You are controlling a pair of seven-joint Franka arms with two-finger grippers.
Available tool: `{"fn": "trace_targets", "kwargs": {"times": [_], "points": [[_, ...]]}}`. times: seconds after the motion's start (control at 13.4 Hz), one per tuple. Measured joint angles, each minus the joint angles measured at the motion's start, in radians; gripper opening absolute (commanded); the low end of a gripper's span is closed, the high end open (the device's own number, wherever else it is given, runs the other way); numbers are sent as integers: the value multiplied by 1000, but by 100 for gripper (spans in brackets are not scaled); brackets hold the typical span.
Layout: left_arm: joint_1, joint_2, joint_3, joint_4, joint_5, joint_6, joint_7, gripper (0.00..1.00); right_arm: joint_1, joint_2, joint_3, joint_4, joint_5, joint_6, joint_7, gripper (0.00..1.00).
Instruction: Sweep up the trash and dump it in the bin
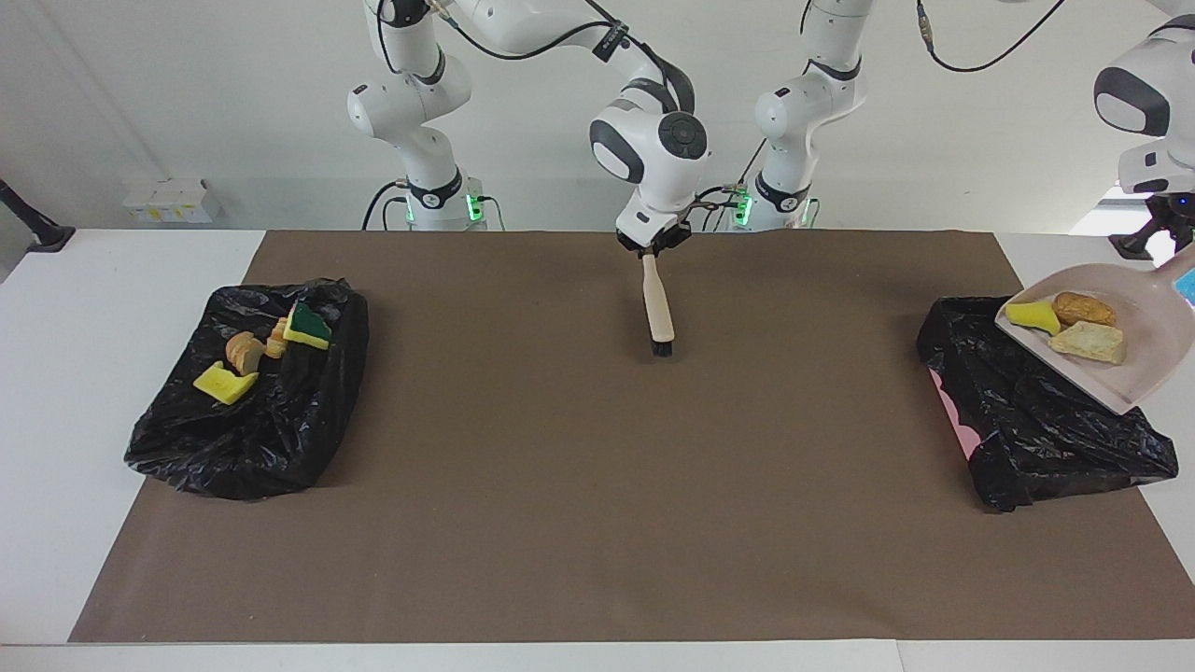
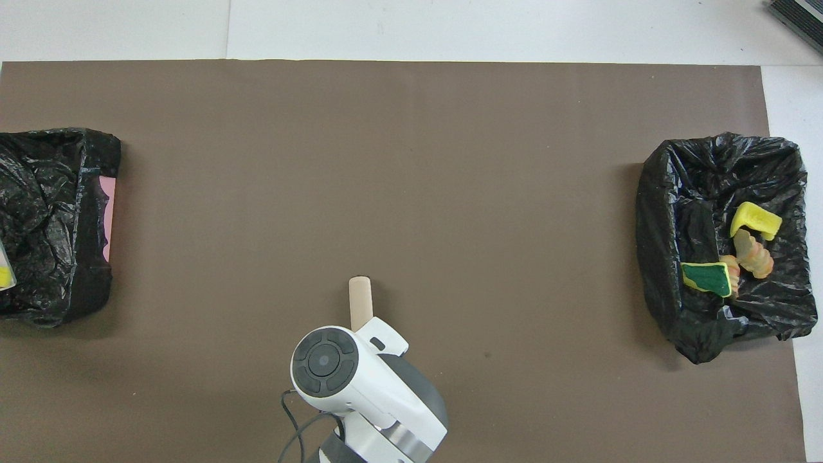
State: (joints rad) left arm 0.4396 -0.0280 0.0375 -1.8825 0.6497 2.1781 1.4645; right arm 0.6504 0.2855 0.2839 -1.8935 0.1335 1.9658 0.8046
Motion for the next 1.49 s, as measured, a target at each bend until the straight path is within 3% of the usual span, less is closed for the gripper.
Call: {"fn": "trace_targets", "kwargs": {"times": [0.15, 0.22, 0.3, 0.6, 0.9, 1.12, 1.49], "points": [[-3, 0, -7, 3, 111, 0, -46, 0, 6, 15, 0, -1, 0, 23, 25, 0], [-6, 0, -12, 4, 165, 0, -66, 0, 6, 15, -1, -5, 0, 31, 31, 21], [-13, 0, -14, 6, 218, 0, -82, 0, 6, 15, -3, -10, 0, 39, 32, 99], [-32, -11, -23, 23, 347, -1, -101, 0, -3, 9, -6, -2, 0, 26, 33, 100], [-66, -52, -41, 25, 314, -78, -101, 0, -56, -23, -10, 95, -2, -119, 33, 100], [-92, -55, -45, 20, 79, -130, -101, 0, -135, -96, -12, 116, -3, -184, 3, 100], [-109, -45, -46, -15, -272, -174, -132, 0, -284, -201, -20, 116, -30, -232, -208, 100]]}}
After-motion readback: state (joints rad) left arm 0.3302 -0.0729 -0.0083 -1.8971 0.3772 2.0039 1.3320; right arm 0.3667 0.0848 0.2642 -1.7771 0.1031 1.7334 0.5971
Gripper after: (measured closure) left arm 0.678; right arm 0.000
